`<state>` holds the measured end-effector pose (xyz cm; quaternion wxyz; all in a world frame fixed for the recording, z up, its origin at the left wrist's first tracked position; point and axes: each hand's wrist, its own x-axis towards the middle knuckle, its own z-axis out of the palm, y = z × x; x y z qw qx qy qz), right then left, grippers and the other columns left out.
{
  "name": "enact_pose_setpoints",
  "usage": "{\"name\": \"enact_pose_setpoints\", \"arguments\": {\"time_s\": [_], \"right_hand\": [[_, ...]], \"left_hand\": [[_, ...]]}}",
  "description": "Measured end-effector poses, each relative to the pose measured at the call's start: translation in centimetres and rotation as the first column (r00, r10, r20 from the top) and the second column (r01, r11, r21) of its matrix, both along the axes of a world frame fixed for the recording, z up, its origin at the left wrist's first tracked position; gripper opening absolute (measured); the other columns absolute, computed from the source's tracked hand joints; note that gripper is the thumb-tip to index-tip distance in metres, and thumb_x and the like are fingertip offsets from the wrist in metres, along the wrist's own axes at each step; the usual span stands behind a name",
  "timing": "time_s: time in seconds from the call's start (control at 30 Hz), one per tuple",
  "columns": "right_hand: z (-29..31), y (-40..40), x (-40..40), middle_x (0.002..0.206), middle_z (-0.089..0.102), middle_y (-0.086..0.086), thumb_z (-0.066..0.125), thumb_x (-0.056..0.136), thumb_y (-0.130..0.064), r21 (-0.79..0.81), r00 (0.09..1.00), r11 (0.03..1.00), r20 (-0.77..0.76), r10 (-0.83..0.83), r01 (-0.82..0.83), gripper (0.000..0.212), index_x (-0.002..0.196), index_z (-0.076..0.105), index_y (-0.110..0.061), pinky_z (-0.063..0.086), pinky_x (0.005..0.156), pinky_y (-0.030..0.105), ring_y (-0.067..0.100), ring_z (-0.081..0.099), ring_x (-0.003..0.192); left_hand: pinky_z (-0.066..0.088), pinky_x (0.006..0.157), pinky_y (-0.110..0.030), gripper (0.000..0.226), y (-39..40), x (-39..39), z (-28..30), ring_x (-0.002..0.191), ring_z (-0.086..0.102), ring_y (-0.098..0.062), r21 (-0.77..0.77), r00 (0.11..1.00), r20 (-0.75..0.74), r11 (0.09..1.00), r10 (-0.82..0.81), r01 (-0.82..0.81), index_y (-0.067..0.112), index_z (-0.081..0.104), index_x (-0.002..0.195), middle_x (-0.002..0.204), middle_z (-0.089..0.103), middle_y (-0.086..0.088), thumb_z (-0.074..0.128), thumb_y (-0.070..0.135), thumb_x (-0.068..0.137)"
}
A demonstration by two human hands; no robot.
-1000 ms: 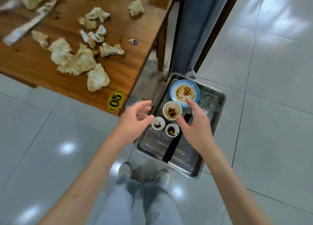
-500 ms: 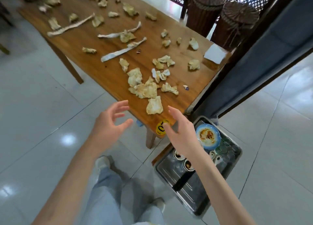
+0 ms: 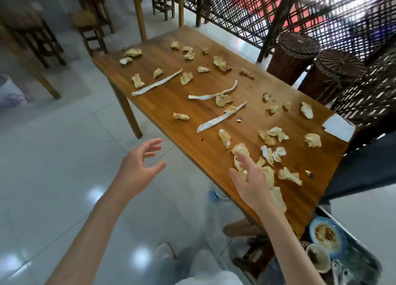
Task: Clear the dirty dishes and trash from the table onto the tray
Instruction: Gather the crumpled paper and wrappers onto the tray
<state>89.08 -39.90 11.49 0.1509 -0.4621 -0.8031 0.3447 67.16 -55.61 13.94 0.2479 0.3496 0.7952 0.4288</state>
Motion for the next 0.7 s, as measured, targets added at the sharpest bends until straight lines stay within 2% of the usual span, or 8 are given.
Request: {"name": "enact_pose_setpoints", "arguments": {"time_s": [0.2,0.33,0.43,0.57,0.7], "right_hand": [[-1.3,1.1,-9.9,0.138,0.048,-0.006,0.058,0.09,-0.029,-0.055,1.0,0.998,-0.006,0.027,-0.027,0.053,0.139,0.038,-0.026,0.037,0.094,0.021,0.01,0.043,0.127],[-2.4,3.6,-17.3,0.14,0.046,-0.006,0.059,0.09,-0.028,-0.079,0.998,0.995,-0.019,0.06,-0.062,0.054,0.14,0.037,-0.026,0.038,0.1,0.024,0.009,0.041,0.129],[-3.3,6.3,-23.5,0.139,0.047,-0.007,0.059,0.09,-0.029,-0.078,0.997,0.994,-0.024,0.077,-0.079,0.053,0.139,0.037,-0.028,0.038,0.096,0.021,0.01,0.042,0.128],[-4.3,11.1,-31.7,0.139,0.047,-0.003,0.059,0.09,-0.029,-0.028,0.995,0.995,0.002,0.096,-0.096,0.054,0.139,0.037,-0.025,0.043,0.097,0.027,0.013,0.045,0.126],[-4.8,14.9,-38.7,0.138,0.047,-0.004,0.061,0.089,-0.029,-0.072,0.996,0.993,0.013,0.093,-0.092,0.057,0.139,0.036,-0.028,0.044,0.089,0.019,0.004,0.047,0.115]], "left_hand": [[0.038,0.079,-0.013,0.05,1.4,-10.1,-0.9,0.102,0.056,-0.002,-0.025,1.0,-0.001,1.0,0.01,-0.01,0.038,0.052,0.121,0.11,0.059,0.018,0.073,0.022,0.079],[0.039,0.08,-0.016,0.047,3.8,-16.9,-1.9,0.101,0.055,-0.004,-0.041,0.999,-0.033,0.999,0.017,-0.018,0.04,0.051,0.116,0.109,0.058,0.018,0.073,0.022,0.079],[0.038,0.076,-0.011,0.048,6.6,-22.5,-3.0,0.1,0.055,-0.004,-0.061,0.999,-0.048,0.998,0.02,-0.023,0.038,0.051,0.115,0.109,0.057,0.017,0.075,0.021,0.077],[0.038,0.074,-0.009,0.05,11.4,-30.1,-3.9,0.098,0.055,-0.003,-0.085,0.998,-0.055,0.996,0.011,-0.015,0.034,0.054,0.117,0.109,0.058,0.017,0.077,0.02,0.075],[0.041,0.079,-0.014,0.05,15.7,-37.4,-4.4,0.101,0.056,-0.006,-0.119,0.997,-0.074,0.993,-0.01,0.001,0.029,0.057,0.118,0.113,0.06,0.012,0.078,0.019,0.073]]}}
